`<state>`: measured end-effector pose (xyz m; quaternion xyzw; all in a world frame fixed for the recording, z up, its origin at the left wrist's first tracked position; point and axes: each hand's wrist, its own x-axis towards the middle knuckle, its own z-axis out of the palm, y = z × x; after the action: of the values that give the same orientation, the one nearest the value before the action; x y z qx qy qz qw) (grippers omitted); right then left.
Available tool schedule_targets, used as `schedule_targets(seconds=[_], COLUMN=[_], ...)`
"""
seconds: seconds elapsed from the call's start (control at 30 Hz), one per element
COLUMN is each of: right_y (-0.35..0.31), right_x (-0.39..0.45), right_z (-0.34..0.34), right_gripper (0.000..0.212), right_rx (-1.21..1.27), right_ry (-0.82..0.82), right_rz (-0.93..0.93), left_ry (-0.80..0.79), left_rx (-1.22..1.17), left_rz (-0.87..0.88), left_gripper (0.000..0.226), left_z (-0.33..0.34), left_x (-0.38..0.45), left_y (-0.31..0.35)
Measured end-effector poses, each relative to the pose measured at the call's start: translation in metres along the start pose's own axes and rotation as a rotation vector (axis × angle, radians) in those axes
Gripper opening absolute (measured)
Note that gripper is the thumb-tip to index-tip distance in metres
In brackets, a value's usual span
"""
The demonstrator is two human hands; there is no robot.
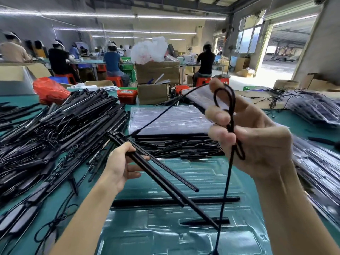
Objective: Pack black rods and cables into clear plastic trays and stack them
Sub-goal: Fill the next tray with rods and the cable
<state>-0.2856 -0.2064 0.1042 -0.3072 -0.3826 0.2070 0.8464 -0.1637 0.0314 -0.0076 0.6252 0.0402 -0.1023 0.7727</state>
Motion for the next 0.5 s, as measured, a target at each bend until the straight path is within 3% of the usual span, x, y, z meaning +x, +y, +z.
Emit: schedule_targets(seconds=[0.17,0.27,0.37,0.5], right_y=[-0.016,-0.024,-0.023,-0.016], right_x=[0.001,0.007,0.015,0.016], right_z=[-0.002,-0.007,-0.015,-0.026], right_gripper=[0.073,0.053,0.03,0.032], right_rx=[-0.594,-0.868,-1.246,-1.491], right_ry=[0.108,0.463,0.921,1.068], right_rz=[0.126,0.182,0.05,-0.16], left_ry=[-0.052,-0.079,-0.107,-0.141], left_rx=[-0.02,-0.091,-0.201,-0.246], left_rz=[-0.011,-0.056,-0.127,-0.16], left_gripper=[0.01,0.007,0.009,0.024], left_z=[-0.001,-0.004,-0.006,-0.008], left_x=[-0.006,-0.013,-0.025,-0.046], left_y=[0.004,0.0,-0.004,-0.013])
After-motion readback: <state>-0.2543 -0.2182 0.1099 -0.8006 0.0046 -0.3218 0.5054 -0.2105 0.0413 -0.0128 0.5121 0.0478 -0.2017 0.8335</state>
